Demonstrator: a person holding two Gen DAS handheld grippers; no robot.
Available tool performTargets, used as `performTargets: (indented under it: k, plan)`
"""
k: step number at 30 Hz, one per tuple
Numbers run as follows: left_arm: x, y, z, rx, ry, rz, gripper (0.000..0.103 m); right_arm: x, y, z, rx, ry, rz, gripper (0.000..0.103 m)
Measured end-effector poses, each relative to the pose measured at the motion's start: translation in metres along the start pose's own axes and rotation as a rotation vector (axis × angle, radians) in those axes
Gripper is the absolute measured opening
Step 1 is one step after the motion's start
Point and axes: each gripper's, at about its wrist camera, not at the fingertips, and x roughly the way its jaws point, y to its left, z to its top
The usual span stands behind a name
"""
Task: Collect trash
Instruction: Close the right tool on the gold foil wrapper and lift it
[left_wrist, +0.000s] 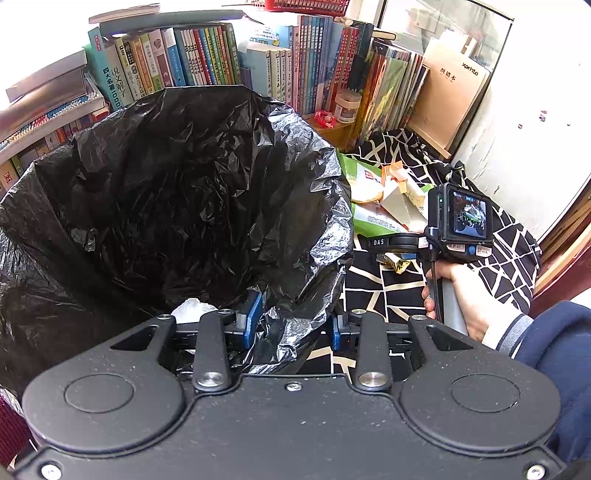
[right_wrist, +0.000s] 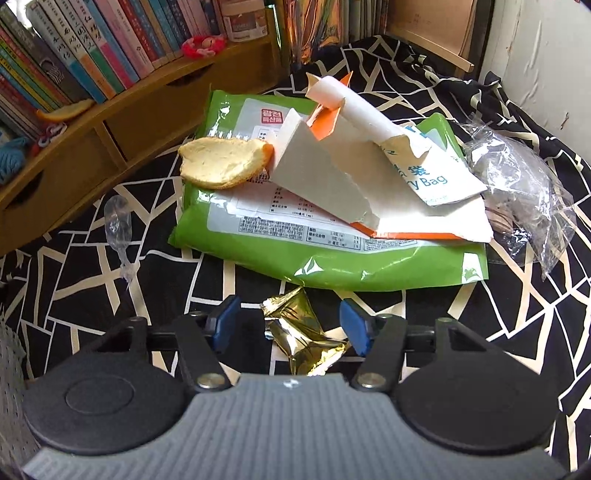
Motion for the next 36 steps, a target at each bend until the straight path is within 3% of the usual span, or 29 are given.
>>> performTargets:
  k: [13,18,36]
  plan:
    - [0.000,0.000,0.000,0.000,-0.001,0.000,0.033,0.002,0.000,-0.003,0.000,0.012,0.005,0.058]
    - [0.000,0.000,0.000,0.000,-0.001,0.000,0.033,0.001,0.000,-0.003,-0.003,0.016,0.004,0.038]
    - [0.000,0.000,0.000,0.001,-0.001,0.001,0.033,-0.022,0.015,0.005,-0.012,-0.032,0.085,0.035]
